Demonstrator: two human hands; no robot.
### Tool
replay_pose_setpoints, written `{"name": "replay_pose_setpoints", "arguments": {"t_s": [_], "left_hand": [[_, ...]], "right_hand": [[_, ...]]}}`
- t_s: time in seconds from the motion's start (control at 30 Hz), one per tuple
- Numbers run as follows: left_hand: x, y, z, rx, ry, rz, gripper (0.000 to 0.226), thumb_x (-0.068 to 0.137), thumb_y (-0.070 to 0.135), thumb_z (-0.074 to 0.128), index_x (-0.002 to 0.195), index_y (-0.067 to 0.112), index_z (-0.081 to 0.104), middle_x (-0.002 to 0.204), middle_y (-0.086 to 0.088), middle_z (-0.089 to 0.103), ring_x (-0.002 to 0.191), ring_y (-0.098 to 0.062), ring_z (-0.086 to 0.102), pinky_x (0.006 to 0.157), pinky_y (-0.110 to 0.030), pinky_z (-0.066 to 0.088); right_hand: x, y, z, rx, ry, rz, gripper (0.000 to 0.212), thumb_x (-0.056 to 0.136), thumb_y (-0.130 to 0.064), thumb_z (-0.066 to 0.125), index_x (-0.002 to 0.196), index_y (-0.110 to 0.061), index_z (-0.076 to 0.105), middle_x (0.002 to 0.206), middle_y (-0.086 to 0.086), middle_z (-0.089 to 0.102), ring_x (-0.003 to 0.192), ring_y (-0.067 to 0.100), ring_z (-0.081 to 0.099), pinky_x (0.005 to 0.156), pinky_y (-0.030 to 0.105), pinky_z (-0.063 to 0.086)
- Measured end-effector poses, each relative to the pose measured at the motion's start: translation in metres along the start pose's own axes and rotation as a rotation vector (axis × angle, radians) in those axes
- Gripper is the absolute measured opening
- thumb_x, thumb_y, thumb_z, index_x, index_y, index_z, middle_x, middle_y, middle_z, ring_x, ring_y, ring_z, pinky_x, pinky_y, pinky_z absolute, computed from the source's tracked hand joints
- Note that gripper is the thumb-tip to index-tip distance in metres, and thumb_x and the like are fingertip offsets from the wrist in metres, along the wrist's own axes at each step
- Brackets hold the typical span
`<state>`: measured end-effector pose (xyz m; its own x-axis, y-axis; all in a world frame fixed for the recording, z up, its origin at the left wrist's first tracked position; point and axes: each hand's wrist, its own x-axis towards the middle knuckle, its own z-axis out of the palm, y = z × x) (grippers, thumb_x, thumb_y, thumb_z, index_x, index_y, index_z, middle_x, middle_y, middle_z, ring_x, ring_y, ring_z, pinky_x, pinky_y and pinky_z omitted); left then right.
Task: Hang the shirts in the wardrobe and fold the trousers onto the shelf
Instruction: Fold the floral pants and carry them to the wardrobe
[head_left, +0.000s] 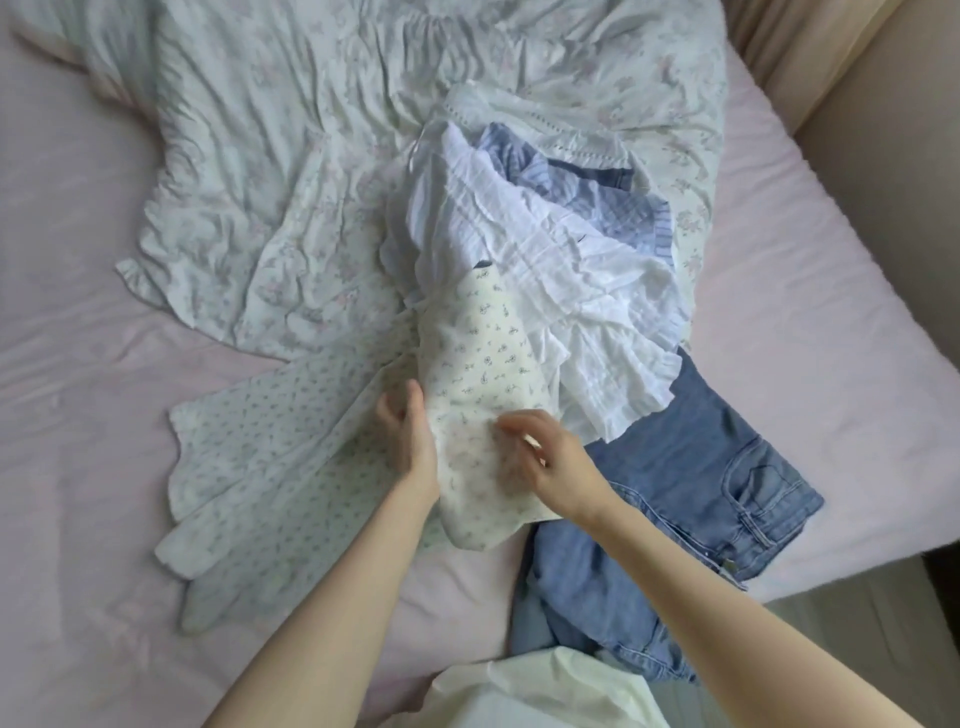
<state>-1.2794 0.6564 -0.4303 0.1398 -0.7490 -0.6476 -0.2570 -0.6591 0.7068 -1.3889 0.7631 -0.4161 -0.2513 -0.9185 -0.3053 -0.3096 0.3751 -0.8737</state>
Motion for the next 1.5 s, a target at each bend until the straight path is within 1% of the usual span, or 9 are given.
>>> {"name": "replay_pose_setpoints", "arguments": {"t_s": [0.23, 0.43, 0.63, 0.8, 1.0, 1.13, 1.2, 1.37, 1.5], "left_hand": [[0.002, -0.042, -0.013, 0.394, 0.084, 0.306, 0.060, 0.093, 0.022, 0.052, 0.145, 0.013, 0.024, 0.147, -0.014, 0.025, 0.136, -0.025, 0.022, 0.107, -0.032, 0.023], [0.048, -0.049, -0.021, 0.382, -0.071, 0.080, 0.057, 0.094, 0.043, 0.044, 0.145, 0.023, 0.028, 0.138, -0.002, 0.044, 0.123, -0.021, 0.043, 0.101, -0.034, 0.037], [0.056, -0.051, -0.046, -0.184, -0.392, -0.031, 0.071, 0.078, 0.067, 0.053, 0.137, 0.031, 0.034, 0.136, 0.011, 0.046, 0.119, -0.007, 0.049, 0.094, -0.027, 0.042], [0.072, -0.042, -0.078, -0.257, -0.582, -0.205, 0.075, 0.077, 0.071, 0.048, 0.132, 0.021, 0.051, 0.129, -0.003, 0.060, 0.120, -0.017, 0.055, 0.103, -0.038, 0.041], [0.098, -0.037, -0.156, -0.123, -0.281, -0.317, 0.046, 0.099, 0.046, 0.030, 0.078, 0.020, 0.060, 0.062, -0.001, 0.061, 0.045, -0.010, 0.054, 0.041, -0.016, 0.039], [0.106, -0.041, -0.208, -0.256, -0.291, -0.386, 0.055, 0.089, 0.062, 0.039, 0.113, 0.018, 0.063, 0.107, -0.007, 0.069, 0.092, -0.018, 0.067, 0.079, -0.034, 0.053], [0.112, -0.046, -0.225, -0.157, -0.254, -0.285, 0.073, 0.079, 0.061, 0.056, 0.139, 0.024, 0.039, 0.130, 0.000, 0.055, 0.115, -0.019, 0.056, 0.096, -0.041, 0.047], [0.109, -0.069, -0.225, 0.443, -0.125, 0.134, 0.084, 0.085, 0.032, 0.066, 0.149, 0.027, 0.011, 0.151, -0.004, 0.028, 0.134, -0.021, 0.034, 0.105, -0.038, 0.036], [0.098, -0.085, -0.211, 1.070, 0.208, 0.648, 0.073, 0.075, 0.012, 0.072, 0.140, 0.027, 0.041, 0.138, -0.009, 0.044, 0.115, -0.031, 0.047, 0.086, -0.045, 0.042]], "right_hand": [[0.016, 0.016, 0.031, 0.081, 0.360, 0.163, 0.032, 0.090, -0.005, 0.049, 0.122, -0.006, 0.049, 0.119, 0.001, 0.051, 0.114, 0.016, 0.048, 0.093, 0.014, 0.033], [0.032, 0.049, 0.033, 0.011, 0.002, 0.389, 0.085, 0.072, -0.046, 0.074, 0.140, -0.022, 0.030, 0.140, 0.000, 0.043, 0.129, 0.023, 0.039, 0.105, 0.046, 0.036], [0.049, 0.025, 0.036, 0.143, -0.092, 0.364, 0.038, 0.075, -0.049, 0.069, 0.107, -0.038, 0.051, 0.106, -0.018, 0.062, 0.093, 0.001, 0.061, 0.075, 0.021, 0.051], [0.050, -0.010, 0.067, 0.155, -0.155, 0.288, 0.013, 0.086, -0.041, 0.060, 0.098, -0.036, 0.059, 0.105, -0.003, 0.049, 0.110, 0.017, 0.050, 0.093, 0.027, 0.039], [0.055, -0.059, 0.134, 0.045, -0.381, 0.168, 0.028, 0.093, -0.037, 0.052, 0.093, -0.064, 0.045, 0.153, -0.002, 0.023, 0.143, 0.018, 0.014, 0.117, 0.042, 0.014], [0.064, -0.070, 0.182, -0.118, -0.631, 0.123, 0.036, 0.100, -0.026, 0.037, 0.131, -0.039, 0.048, 0.154, -0.009, 0.021, 0.143, 0.011, 0.011, 0.117, 0.034, 0.009], [0.067, -0.071, 0.198, -0.025, -0.637, 0.176, 0.035, 0.098, -0.019, 0.039, 0.129, -0.028, 0.053, 0.143, -0.009, 0.043, 0.137, 0.009, 0.030, 0.112, 0.023, 0.024], [0.072, -0.044, 0.194, 0.055, 0.074, 0.344, 0.034, 0.092, -0.015, 0.052, 0.126, -0.010, 0.052, 0.120, 0.005, 0.057, 0.109, 0.019, 0.056, 0.079, 0.012, 0.042], [0.078, -0.029, 0.199, 0.258, -0.112, 0.605, 0.078, 0.083, -0.034, 0.067, 0.144, -0.013, 0.024, 0.128, -0.005, 0.047, 0.108, 0.012, 0.056, 0.077, 0.021, 0.052]]}}
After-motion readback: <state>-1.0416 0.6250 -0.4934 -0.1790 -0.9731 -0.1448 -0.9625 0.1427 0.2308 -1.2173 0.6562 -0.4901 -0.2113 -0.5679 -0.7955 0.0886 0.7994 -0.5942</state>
